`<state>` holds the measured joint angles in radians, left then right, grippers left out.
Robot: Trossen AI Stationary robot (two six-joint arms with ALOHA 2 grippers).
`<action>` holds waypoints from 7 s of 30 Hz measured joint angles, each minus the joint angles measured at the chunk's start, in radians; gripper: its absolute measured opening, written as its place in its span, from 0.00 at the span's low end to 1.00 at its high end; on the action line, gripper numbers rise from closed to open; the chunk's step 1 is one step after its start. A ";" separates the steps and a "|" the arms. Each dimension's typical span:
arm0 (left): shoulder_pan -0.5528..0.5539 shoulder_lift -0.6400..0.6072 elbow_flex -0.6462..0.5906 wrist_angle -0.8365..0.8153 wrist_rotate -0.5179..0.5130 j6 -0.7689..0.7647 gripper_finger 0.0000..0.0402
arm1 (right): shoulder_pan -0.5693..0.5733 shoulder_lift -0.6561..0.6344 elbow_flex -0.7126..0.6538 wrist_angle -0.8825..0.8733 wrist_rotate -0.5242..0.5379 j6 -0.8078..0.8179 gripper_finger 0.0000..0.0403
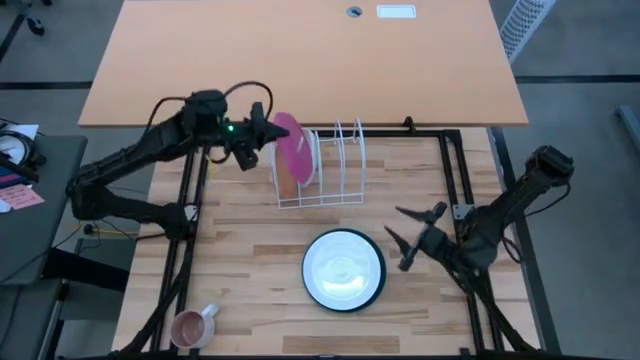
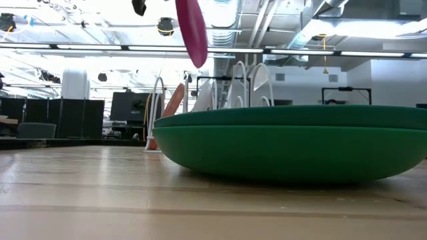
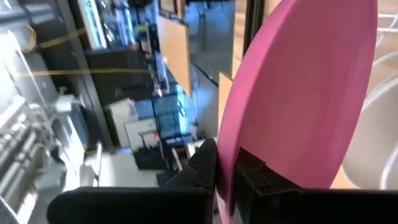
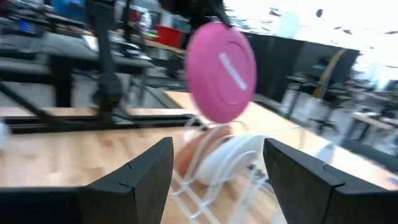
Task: Sort dishes
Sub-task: Put the pink plate in the dish rack, then adjust the dish rack
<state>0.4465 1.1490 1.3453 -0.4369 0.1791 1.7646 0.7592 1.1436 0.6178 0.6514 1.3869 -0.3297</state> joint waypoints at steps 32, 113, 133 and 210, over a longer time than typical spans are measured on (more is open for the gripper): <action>0.191 0.112 0.000 0.031 0.229 0.241 0.03 | -0.627 -0.038 0.000 0.025 -0.351 -0.232 0.63; 0.159 0.424 -0.001 0.045 0.156 -0.008 0.44 | -0.583 -0.038 0.000 -0.024 -0.422 -0.122 0.63; 0.136 0.292 0.000 0.044 0.095 -0.008 0.61 | -0.584 -0.038 0.000 -0.058 -0.421 -0.123 0.63; 0.002 0.322 -0.009 0.091 -0.008 -0.486 0.00 | -0.592 -0.037 0.000 -0.061 -0.420 -0.195 0.63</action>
<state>0.4484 1.4712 1.3365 -0.3462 0.1707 1.2782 0.1668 1.1061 0.6178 0.5902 0.9665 -0.5244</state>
